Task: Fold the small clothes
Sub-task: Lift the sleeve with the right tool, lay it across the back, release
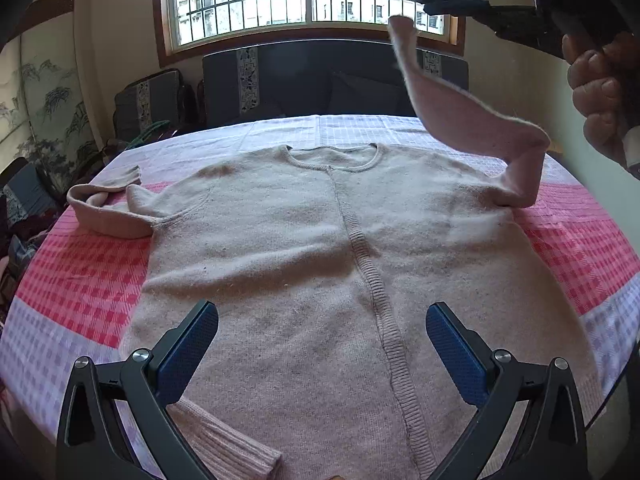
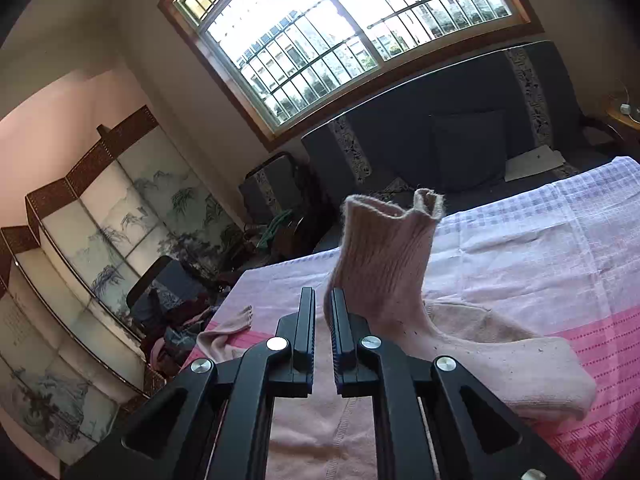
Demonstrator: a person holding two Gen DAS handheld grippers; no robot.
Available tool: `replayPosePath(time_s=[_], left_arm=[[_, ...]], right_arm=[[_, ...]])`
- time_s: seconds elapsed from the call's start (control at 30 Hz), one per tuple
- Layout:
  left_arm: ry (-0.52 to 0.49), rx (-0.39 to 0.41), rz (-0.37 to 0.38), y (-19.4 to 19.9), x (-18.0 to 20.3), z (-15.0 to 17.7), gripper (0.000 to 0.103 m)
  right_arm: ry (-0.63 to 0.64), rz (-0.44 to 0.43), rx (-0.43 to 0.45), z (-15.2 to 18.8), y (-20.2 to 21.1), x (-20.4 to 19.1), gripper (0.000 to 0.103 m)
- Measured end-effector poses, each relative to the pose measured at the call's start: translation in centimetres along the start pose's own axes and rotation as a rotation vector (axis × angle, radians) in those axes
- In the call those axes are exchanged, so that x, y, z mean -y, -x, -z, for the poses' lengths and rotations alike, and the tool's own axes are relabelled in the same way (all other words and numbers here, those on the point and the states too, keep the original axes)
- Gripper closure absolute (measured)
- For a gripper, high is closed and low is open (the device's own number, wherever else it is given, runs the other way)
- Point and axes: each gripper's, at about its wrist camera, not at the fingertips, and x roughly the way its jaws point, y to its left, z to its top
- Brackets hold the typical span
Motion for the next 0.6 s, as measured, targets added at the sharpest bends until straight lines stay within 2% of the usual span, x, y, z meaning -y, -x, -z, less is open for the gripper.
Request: replayPosePath(time_s=[0.03,0.07,0.1,0.2,0.23,0.3,0.37,0.4,0.5,0.6], left_arm=[[-0.003,-0.003,-0.008,0.1,-0.2,0.1,0.000],[-0.005,-0.005,-0.017,0.1,-0.5,0.2,0.000],[-0.002,-0.002,-0.021,0.2,-0.8,0.2,0.000],[0.023,0.015,-0.008,0.6,-1.8,0.0,0.000],[0.031,0.017,0.001,0.6,-2.0,-0.1,0.000],[0.047,0.010,0.035,0.3,-2.3,-0.4,0.000],[0.059,0.000,0.069,-0.2,-2.2,-0.7,0.000],[0.058,-0.005,0.082,-0.5,-2.0,-0.8,0.000],[0.052,-0.040,0.149,-1.4,-1.4,-1.6,0.000],[0.075,-0.069,0.211,-2.1,-1.3,-2.6,0.000]], right_arm=[[-0.005,-0.049,-0.047,0.8,-1.1,-0.6,0.093],[-0.031,-0.104,-0.058,1.4,-1.3,-0.6,0.093],[-0.045,-0.121,-0.047,1.9,-1.0,-0.1,0.090],[-0.064,-0.023,0.032,2.8,2.3,3.6,0.085],[-0.079,0.035,0.041,2.8,3.5,5.7,0.083],[-0.092,0.165,0.019,2.9,5.4,10.0,0.077],[-0.099,0.296,-0.030,2.8,6.4,14.4,0.077],[-0.110,0.330,-0.059,2.8,6.5,16.4,0.077],[-0.142,0.335,-0.170,2.8,5.3,21.3,0.077],[-0.110,0.372,-0.258,2.8,2.7,24.3,0.076]])
